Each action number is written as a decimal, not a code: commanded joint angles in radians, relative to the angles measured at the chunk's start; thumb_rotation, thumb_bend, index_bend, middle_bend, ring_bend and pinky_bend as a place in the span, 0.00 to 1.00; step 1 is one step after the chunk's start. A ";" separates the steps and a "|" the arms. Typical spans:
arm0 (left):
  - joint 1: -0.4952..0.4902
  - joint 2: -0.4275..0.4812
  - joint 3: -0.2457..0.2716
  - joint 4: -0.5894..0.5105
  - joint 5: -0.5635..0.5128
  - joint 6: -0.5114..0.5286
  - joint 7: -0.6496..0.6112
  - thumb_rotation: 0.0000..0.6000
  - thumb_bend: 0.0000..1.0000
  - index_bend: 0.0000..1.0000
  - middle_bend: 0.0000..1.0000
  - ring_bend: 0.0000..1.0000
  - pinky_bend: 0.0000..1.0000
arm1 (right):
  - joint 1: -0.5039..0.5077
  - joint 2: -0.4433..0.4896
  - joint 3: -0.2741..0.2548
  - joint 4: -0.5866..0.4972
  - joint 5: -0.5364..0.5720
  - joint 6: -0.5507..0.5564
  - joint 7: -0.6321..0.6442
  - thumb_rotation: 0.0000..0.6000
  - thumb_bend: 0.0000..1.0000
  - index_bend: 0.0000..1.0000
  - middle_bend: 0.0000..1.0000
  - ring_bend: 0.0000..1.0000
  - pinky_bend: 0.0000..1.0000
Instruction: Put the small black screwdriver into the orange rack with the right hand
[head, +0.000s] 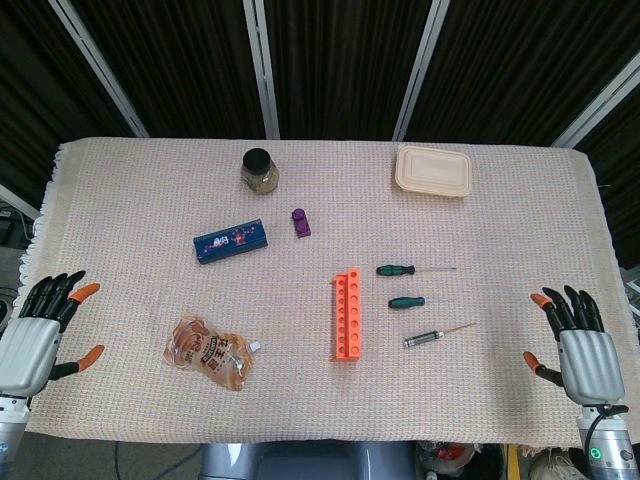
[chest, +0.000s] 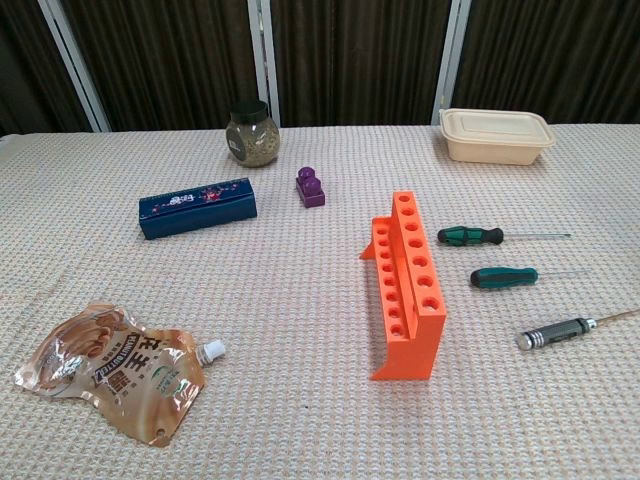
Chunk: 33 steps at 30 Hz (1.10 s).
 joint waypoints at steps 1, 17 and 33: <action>-0.001 0.018 -0.002 -0.018 0.017 0.011 0.002 1.00 0.21 0.18 0.05 0.01 0.00 | 0.013 0.002 -0.004 -0.001 -0.027 -0.007 0.006 1.00 0.15 0.25 0.13 0.00 0.00; -0.038 0.097 -0.025 -0.104 0.012 -0.022 0.067 1.00 0.21 0.18 0.04 0.01 0.00 | 0.175 -0.082 0.007 -0.017 -0.088 -0.215 -0.305 1.00 0.17 0.40 0.16 0.00 0.00; -0.100 0.105 -0.059 -0.115 -0.034 -0.090 0.100 1.00 0.21 0.19 0.04 0.01 0.00 | 0.266 -0.270 0.008 0.070 0.025 -0.349 -0.599 1.00 0.25 0.44 0.18 0.00 0.00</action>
